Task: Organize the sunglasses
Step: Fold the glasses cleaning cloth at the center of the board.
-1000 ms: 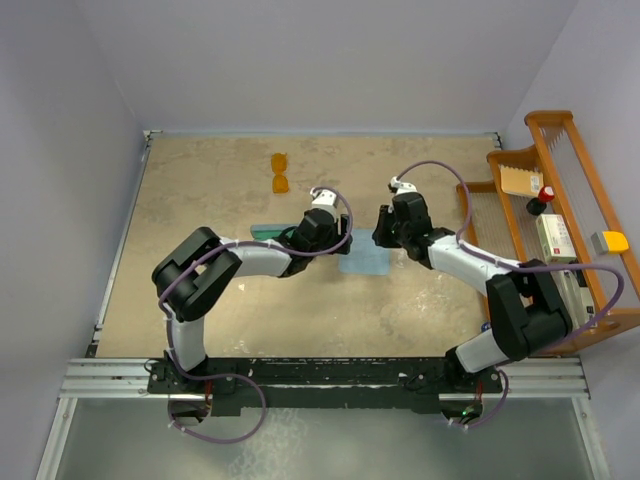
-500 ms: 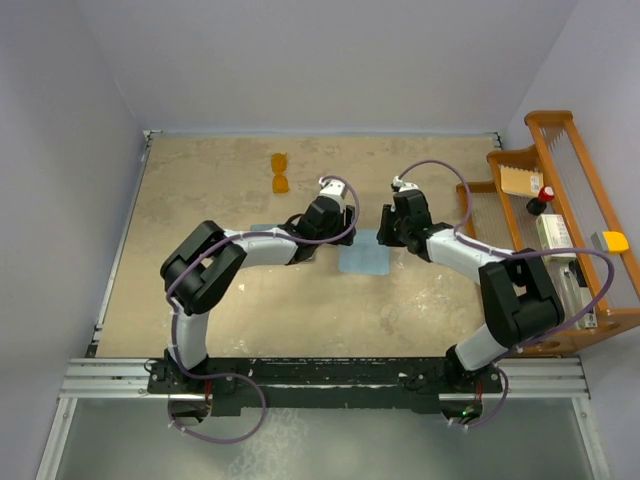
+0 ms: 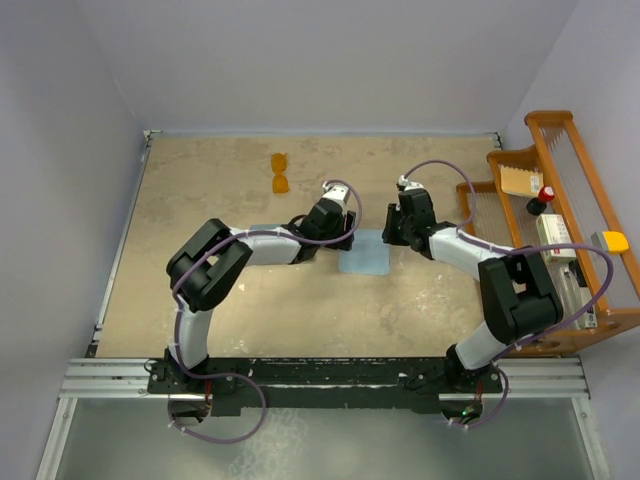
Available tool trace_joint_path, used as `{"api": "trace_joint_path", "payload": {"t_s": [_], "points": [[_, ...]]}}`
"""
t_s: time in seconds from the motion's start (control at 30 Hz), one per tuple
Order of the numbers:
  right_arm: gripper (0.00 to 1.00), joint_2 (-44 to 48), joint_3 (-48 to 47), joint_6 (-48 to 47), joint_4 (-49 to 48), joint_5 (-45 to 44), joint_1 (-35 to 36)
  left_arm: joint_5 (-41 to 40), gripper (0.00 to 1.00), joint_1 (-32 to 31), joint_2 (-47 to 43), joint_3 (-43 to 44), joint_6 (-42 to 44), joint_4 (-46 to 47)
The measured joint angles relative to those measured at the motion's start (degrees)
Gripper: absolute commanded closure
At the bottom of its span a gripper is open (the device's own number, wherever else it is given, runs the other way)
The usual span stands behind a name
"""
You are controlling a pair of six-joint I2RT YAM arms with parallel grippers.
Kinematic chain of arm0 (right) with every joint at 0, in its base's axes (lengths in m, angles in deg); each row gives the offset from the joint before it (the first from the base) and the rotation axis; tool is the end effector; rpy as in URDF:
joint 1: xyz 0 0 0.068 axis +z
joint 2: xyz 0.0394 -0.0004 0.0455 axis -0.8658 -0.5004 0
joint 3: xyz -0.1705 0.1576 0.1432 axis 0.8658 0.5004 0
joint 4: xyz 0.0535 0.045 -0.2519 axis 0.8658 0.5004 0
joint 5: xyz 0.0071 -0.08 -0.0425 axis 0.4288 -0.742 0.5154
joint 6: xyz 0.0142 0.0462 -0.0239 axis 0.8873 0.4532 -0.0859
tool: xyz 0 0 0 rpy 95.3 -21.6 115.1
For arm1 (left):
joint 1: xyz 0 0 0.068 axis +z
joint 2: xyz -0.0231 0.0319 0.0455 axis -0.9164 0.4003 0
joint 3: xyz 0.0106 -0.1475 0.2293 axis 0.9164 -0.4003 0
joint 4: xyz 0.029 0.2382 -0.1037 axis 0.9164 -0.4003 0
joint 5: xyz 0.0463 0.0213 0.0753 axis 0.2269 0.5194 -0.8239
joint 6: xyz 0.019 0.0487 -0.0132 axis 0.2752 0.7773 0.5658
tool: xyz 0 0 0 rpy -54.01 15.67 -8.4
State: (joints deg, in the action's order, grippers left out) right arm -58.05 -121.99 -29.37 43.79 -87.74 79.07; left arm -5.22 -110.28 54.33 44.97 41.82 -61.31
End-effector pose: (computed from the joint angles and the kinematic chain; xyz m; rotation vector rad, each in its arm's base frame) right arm 0.3129 0.1062 0.1872 0.1195 2.2649 0.3297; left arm 0.3123 -0.2929 0.1494 0.2494 2.2294 -0.5206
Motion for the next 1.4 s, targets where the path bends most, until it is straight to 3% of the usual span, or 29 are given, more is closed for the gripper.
{"api": "trace_joint_path", "payload": {"t_s": [0.77, 1.0, 1.27, 1.4], "points": [[0.72, -2.3, -0.9, -0.1, 0.5, -0.5, 0.0, 0.1, 0.42, 0.0, 2.2, 2.5, 1.0, 0.3], [0.73, -2.3, -0.9, -0.1, 0.5, -0.5, -0.3, 0.1, 0.49, 0.0, 2.8, 3.1, 1.0, 0.5], [0.73, -2.3, -0.9, -0.1, 0.5, -0.4, -0.5, 0.1, 0.5, 0.0, 3.4, 3.6, 1.1, 0.9], [0.73, -2.3, -0.9, 0.0, 0.5, -0.4, -0.5, 0.1, 0.58, 0.0, 3.9, 4.1, 1.1, 1.2]]}}
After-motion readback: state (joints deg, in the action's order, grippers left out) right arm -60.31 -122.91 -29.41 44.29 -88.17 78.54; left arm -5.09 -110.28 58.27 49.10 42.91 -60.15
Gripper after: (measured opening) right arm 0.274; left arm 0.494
